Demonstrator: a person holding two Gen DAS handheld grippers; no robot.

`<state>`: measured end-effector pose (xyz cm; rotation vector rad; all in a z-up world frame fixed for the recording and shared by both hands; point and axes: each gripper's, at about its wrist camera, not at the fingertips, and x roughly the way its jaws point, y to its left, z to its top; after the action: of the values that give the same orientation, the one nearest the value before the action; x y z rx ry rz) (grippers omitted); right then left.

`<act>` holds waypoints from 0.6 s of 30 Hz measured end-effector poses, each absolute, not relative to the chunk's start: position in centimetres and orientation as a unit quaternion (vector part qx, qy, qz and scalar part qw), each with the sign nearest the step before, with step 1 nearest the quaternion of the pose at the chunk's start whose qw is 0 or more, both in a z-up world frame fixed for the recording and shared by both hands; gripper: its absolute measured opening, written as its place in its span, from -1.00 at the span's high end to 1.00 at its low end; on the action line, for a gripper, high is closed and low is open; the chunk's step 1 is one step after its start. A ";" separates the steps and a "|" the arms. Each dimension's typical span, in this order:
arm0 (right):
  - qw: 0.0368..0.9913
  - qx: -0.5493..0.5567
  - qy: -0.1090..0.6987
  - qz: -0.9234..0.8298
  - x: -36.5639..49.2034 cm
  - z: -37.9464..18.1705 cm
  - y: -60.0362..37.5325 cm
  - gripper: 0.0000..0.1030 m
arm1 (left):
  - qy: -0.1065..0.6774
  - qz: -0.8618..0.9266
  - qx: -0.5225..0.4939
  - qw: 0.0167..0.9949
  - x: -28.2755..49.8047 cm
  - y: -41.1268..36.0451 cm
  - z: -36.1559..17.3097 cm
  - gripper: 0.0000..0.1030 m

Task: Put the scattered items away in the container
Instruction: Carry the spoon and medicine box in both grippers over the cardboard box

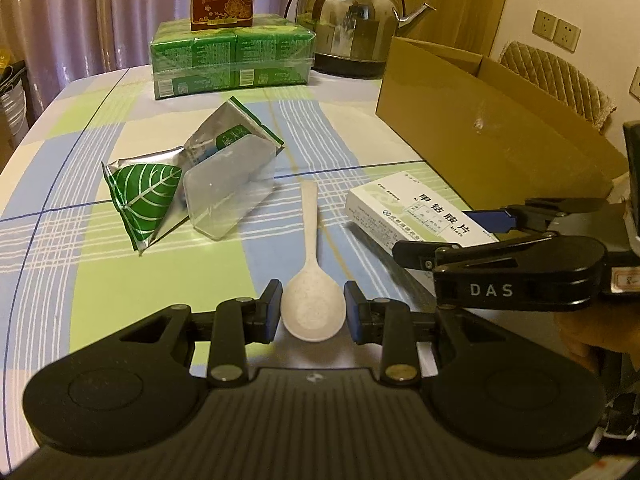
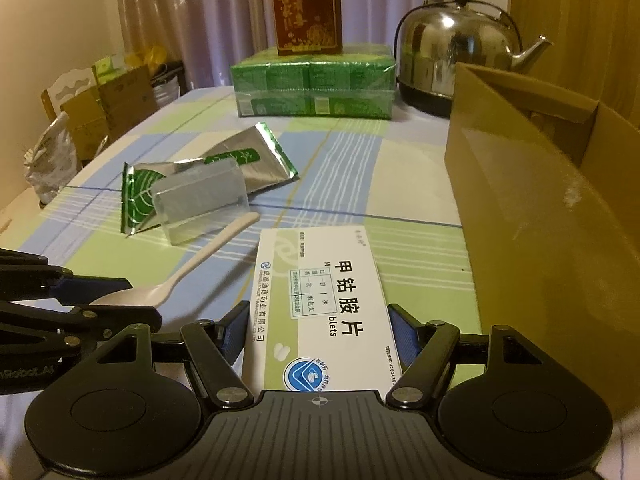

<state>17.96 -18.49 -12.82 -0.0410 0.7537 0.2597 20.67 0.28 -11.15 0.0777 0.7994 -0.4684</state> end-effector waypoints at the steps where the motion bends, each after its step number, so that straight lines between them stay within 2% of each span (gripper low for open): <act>1: 0.922 -0.016 0.367 0.126 17.5 -12.6 -18.7 -0.33 | 0.385 -0.225 0.036 0.894 20.4 0.3 -10.9 0.46; 18: 0.936 0.027 0.334 0.103 10.4 -6.0 -21.4 -0.33 | 0.346 -0.234 0.037 0.908 15.1 -1.7 -5.1 0.46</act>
<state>10.38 -21.45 -6.00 0.0559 0.6832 0.2108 15.10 -1.75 -5.09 0.0764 0.7150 -0.4835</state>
